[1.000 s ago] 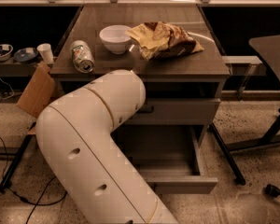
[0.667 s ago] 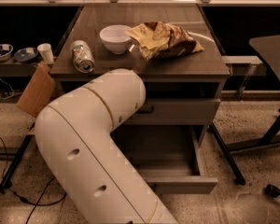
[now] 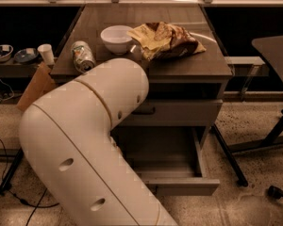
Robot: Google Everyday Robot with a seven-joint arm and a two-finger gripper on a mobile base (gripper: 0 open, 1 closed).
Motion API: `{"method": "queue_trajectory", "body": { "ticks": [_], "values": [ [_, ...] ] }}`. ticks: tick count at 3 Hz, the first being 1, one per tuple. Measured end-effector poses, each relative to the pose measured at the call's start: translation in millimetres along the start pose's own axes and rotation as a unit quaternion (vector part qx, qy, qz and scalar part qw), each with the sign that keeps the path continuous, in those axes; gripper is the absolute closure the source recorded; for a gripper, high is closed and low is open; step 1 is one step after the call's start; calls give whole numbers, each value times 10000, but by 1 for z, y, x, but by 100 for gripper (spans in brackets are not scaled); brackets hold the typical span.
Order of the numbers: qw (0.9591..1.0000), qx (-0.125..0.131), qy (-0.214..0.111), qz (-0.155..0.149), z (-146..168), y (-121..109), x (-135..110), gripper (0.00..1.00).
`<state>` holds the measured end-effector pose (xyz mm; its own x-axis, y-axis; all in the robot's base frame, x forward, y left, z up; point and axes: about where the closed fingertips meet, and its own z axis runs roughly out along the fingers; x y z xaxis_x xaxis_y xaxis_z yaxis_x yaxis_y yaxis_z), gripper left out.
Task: Pick apple from middle drawer and place on counter
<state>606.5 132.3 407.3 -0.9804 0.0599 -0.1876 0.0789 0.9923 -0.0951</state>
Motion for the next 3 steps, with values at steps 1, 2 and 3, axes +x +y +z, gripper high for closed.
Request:
{"method": "queue_trajectory", "body": {
  "ticks": [1,2,3],
  "values": [
    [9997,69,-186,-143,-25,-24,-1,100],
    [9994,73,-267,-206,-62,-58,3,100],
    [9992,-23,-339,-193,-109,-96,1,100]
  ]
}}
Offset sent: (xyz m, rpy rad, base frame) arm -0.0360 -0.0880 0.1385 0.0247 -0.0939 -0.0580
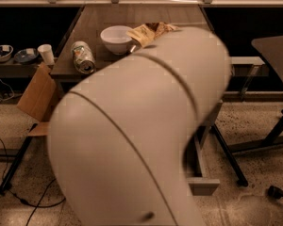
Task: Pick apple from middle drawer and place on counter
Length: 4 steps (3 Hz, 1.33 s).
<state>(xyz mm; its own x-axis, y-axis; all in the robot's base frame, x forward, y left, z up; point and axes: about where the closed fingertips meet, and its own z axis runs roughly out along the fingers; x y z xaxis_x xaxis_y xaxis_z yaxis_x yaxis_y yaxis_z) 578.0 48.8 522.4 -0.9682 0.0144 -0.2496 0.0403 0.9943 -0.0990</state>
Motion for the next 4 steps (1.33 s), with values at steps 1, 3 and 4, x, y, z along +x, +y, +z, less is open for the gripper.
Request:
{"method": "queue_trajectory", "body": {
  "ticks": [1,3,4],
  "values": [
    [10000,-26,-80,53,-49,-41,-4,100],
    [9980,203,-286,523,-146,-115,-25,100],
    [9966,273,-311,713,-169,-140,-28,100]
  ]
}}
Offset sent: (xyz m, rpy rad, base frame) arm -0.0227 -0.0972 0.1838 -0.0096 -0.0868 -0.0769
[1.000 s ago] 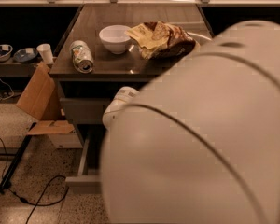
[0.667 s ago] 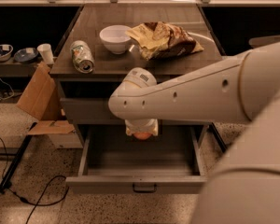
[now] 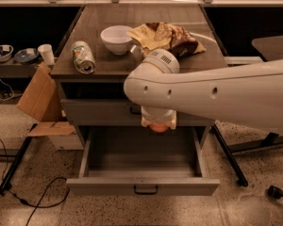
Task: Pick apple from middle drawer and place on counter
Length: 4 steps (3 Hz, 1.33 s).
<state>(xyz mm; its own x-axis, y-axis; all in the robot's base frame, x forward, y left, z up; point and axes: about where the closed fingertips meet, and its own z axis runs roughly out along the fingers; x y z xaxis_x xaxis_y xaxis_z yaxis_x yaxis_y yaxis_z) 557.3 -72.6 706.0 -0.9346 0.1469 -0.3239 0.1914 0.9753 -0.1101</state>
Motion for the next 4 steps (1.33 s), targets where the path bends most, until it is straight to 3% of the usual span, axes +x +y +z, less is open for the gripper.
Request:
{"method": "queue_trajectory", "body": {
  "ticks": [1,2,3,4],
  "values": [
    [9995,111,-41,288,-24,-30,-12,100],
    [9967,174,-79,793,-34,-66,-29,100],
    [9915,7,-247,1281,-36,-110,-65,100],
    [9914,7,-248,1282,-36,-110,-65,100]
  ]
}}
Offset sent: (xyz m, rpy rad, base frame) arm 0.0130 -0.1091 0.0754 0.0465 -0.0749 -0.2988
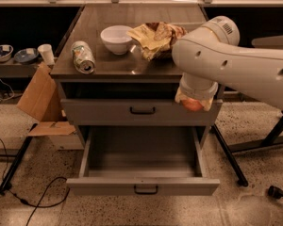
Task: Pick apple from middle drawer and place on counter
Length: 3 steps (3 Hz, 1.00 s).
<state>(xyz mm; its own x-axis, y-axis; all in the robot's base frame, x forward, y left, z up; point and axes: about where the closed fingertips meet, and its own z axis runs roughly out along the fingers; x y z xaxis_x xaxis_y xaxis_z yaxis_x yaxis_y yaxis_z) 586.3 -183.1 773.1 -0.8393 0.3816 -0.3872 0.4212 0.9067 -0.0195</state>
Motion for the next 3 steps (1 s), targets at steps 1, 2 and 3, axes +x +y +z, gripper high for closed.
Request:
{"method": "queue_trajectory", "body": {
  "ticks": [1,2,3],
  "values": [
    [9999,-5,-66,130,-6,-8,-4,100],
    [9992,-88,-232,312,-21,-17,-13,100],
    [9977,-276,-458,428,-39,-18,-25,100]
  ]
}}
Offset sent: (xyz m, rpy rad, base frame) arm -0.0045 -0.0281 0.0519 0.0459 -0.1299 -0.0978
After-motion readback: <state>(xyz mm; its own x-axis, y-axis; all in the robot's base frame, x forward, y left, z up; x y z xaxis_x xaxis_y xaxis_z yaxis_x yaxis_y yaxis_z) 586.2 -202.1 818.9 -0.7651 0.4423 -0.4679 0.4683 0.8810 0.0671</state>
